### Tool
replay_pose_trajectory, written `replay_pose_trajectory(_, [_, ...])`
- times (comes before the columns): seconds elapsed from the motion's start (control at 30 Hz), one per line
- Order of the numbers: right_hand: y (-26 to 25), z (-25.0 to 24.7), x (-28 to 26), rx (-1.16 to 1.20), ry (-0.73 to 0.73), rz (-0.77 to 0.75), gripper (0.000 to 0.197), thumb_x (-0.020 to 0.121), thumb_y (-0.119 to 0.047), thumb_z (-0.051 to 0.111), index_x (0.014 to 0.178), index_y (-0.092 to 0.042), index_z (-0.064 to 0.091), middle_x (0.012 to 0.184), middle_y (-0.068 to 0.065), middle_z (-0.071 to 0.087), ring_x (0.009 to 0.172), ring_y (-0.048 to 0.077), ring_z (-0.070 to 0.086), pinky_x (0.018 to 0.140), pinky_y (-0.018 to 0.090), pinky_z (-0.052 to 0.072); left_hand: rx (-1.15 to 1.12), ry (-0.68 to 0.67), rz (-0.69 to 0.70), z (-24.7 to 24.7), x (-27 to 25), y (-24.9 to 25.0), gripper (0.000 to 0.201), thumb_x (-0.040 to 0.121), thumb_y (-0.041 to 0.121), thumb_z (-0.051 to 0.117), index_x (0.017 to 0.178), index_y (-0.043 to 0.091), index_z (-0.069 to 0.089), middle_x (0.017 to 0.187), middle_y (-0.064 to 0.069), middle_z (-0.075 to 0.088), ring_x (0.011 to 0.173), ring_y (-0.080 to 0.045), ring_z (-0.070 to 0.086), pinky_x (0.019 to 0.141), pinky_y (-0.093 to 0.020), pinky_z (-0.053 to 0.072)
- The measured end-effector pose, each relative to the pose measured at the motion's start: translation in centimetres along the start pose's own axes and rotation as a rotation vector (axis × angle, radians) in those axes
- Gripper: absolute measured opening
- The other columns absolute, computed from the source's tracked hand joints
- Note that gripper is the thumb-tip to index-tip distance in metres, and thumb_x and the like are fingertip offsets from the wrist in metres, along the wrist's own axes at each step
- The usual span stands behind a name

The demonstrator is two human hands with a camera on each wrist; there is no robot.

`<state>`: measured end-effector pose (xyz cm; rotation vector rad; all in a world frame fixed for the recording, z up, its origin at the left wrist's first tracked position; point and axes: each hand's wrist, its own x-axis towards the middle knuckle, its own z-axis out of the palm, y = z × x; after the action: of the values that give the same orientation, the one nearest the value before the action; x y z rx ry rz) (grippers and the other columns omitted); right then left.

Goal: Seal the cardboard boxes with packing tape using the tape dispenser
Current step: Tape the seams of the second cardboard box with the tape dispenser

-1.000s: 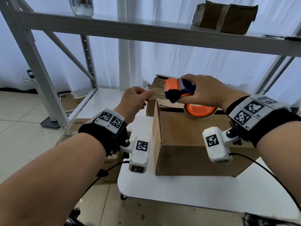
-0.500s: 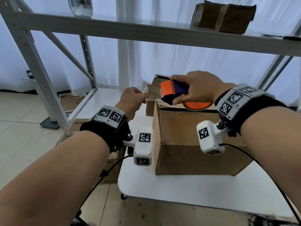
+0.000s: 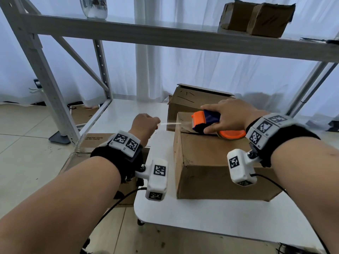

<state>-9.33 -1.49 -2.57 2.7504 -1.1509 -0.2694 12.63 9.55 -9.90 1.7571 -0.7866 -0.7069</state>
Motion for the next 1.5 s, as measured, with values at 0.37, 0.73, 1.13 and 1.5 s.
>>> replay_pose_trajectory(0.37, [-0.5,0.7,0.9,-0.082,0.014,-0.043,0.095,0.061,-0.089,0.044,0.144,-0.044,0.028,0.116,0.001,0.056,0.109,0.023,0.05,0.09,0.036,0.041,0.314,-0.053,0.056,1.4,-0.4,-3.4,0.066,0.08,0.055,0.065,0.049,0.015,0.023,0.047,0.0,0.022,0.043,-0.016,0.022,0.058,-0.033,0.027])
replay_pose_trajectory(0.73, [-1.0,0.4,1.2,-0.139,-0.012,-0.036,0.094,0.063,-0.087,0.047,0.143,-0.041,0.031,0.123,0.003,0.055,0.114,0.024,0.049,0.088,0.036,0.039,0.434,-0.036,0.081,2.0,0.3,-3.8,0.065,0.081,0.053,0.065,0.05,0.01,0.028,0.049,-0.003,0.028,0.045,-0.017,0.028,0.05,-0.027,0.024])
replay_pose_trajectory(1.13, [-1.0,0.5,1.3,-0.142,-0.016,-0.033,0.097,0.06,-0.089,0.045,0.143,-0.04,0.031,0.124,0.003,0.055,0.115,0.025,0.049,0.088,0.036,0.039,0.621,-0.113,0.094,3.7,0.1,-3.5,0.063,0.081,0.063,0.057,0.06,0.008,0.037,0.054,-0.004,0.04,0.05,-0.014,0.04,0.048,-0.026,0.028])
replay_pose_trajectory(1.5, [-1.3,0.5,1.0,-0.139,-0.003,-0.036,0.095,0.061,-0.089,0.045,0.141,-0.04,0.034,0.12,0.004,0.056,0.112,0.026,0.05,0.088,0.036,0.041,0.596,-0.335,-0.118,3.7,-0.4,-2.7,0.061,0.088,0.066,0.039,0.074,0.008,0.046,0.086,-0.004,0.062,0.056,-0.011,0.053,0.045,-0.019,0.035])
